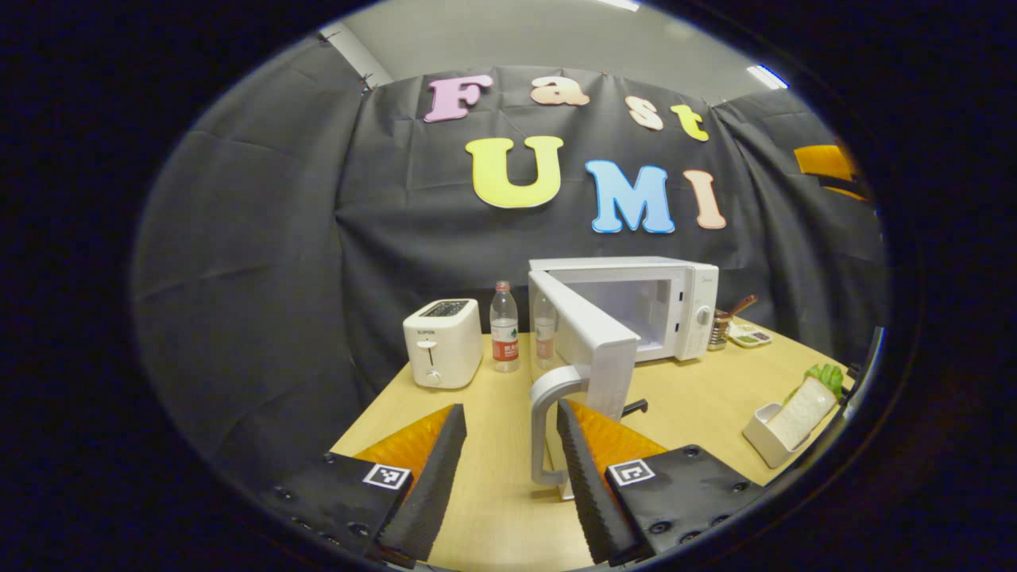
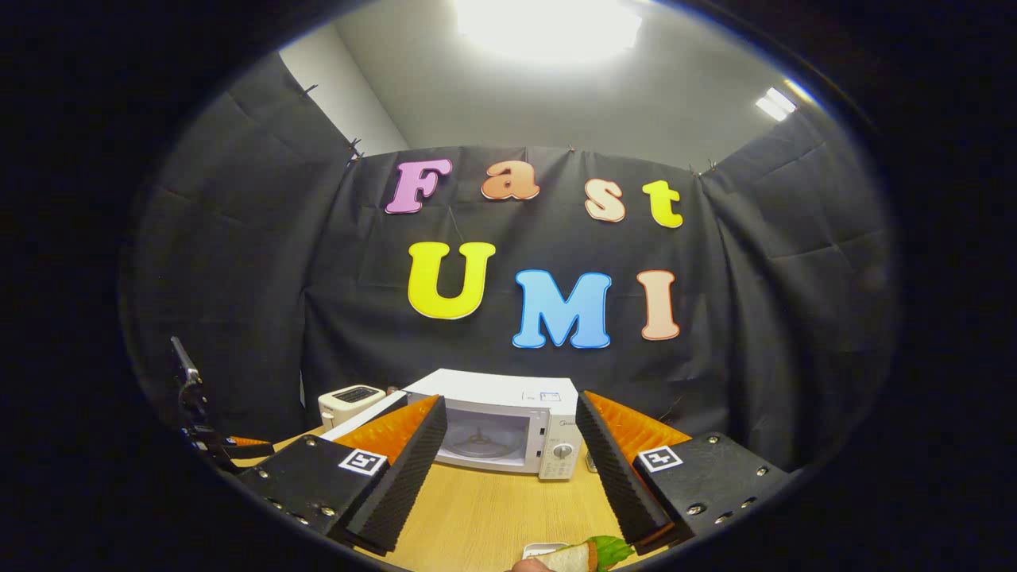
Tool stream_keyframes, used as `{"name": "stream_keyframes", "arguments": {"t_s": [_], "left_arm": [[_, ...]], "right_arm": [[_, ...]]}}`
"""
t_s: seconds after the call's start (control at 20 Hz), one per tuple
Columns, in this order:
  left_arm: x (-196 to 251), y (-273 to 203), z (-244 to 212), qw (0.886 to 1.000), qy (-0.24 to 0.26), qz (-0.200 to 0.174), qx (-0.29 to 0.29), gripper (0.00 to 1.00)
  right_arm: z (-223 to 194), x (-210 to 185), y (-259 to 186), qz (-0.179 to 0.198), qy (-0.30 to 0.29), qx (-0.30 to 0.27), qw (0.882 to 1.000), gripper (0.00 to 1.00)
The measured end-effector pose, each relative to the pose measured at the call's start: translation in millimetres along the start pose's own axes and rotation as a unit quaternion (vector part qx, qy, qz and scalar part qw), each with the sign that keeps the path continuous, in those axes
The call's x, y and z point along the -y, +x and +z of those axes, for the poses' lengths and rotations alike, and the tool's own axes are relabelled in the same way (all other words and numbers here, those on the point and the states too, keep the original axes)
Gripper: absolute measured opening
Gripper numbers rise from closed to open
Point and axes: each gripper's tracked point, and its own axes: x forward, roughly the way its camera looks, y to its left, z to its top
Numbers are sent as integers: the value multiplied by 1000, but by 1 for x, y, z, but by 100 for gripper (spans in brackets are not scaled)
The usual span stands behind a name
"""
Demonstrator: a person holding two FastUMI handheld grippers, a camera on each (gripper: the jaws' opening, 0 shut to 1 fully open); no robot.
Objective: Open the microwave oven with the left hand, put the food in, and close the microwave oven.
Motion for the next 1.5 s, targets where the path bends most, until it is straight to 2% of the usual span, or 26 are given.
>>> {"name": "stream_keyframes", "arguments": {"t_s": [0.05,0.1,0.15,0.35,0.7,0.9,1.1,1.5], "left_arm": [[1,-7,10,1000,-5,9,10,77],[1,-13,23,999,-11,20,22,92],[1,-18,37,999,-17,31,34,98],[11,-42,92,995,-26,54,81,96],[51,-67,169,987,-14,55,148,97],[72,-74,189,985,-12,57,165,97],[88,-78,201,983,-3,61,176,97],[110,-80,198,983,6,69,170,96]], "right_arm": [[-1,5,2,3,4,-6,1000,99],[-3,13,3,4,5,-11,1000,99],[-5,20,5,4,5,-17,1000,99],[-29,44,8,17,27,-60,998,99],[-94,91,4,22,49,-154,987,99],[-132,109,-1,30,70,-209,975,100],[-175,116,-7,42,99,-271,957,100],[-242,114,-29,70,111,-363,922,100]]}}
